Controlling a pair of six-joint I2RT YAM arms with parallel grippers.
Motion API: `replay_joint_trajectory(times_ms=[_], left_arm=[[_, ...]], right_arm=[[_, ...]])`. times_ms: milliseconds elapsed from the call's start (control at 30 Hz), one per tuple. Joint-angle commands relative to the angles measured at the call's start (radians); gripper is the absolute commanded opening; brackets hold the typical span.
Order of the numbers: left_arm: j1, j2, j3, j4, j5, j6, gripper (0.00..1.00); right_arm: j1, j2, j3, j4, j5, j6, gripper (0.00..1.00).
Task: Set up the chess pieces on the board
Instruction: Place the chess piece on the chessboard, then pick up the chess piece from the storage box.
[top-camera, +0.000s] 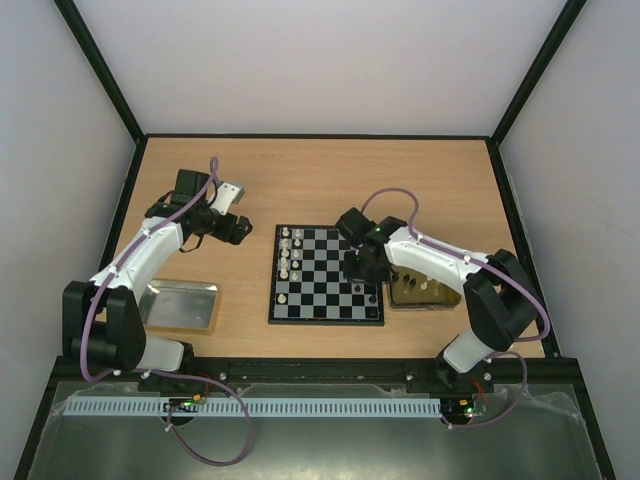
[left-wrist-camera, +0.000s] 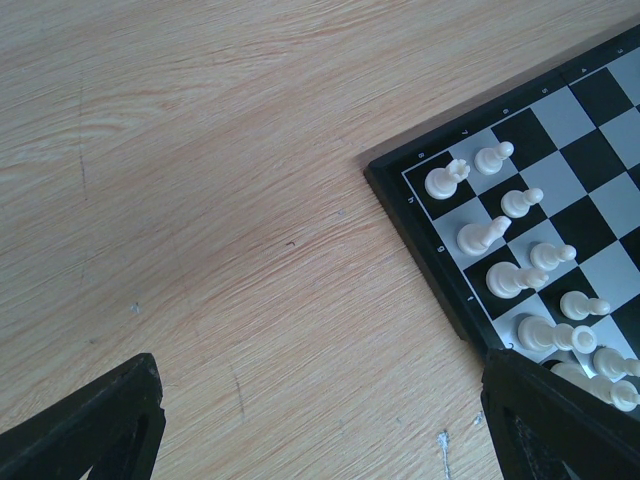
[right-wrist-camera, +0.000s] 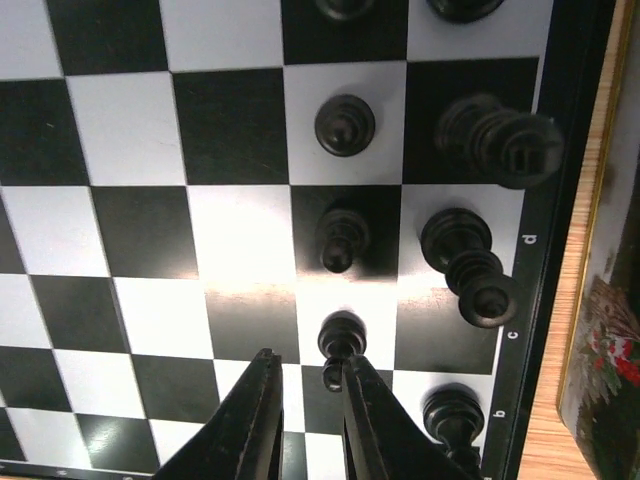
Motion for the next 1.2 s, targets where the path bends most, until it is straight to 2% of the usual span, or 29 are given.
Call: replay_joint_trajectory(times_ms=[0, 333, 767, 1167], left_arm=[[0.005, -0.009, -0.007, -0.001, 0.002, 0.005, 0.87], [0.007, -0.013, -0.005, -0.002, 0.007, 0.005, 0.87], [0.005, -0.010, -0.008, -0.004, 0.004, 0.007, 0.87], [0.005, 0.000, 0.000, -0.004, 0.005, 0.007, 0.87]], right_arm=[[-0.012, -0.046, 0.065, -0.073, 0.043, -0.014, 0.16], [-0.213, -0.168, 0.026, -0.161, 0.113, -0.085, 0.16], [-0.397, -0.177, -0.111, -0.088, 0.092, -0.153, 0.15], [-0.431, -0.138, -0.147, -0.024, 0.061, -0.154, 0.15]])
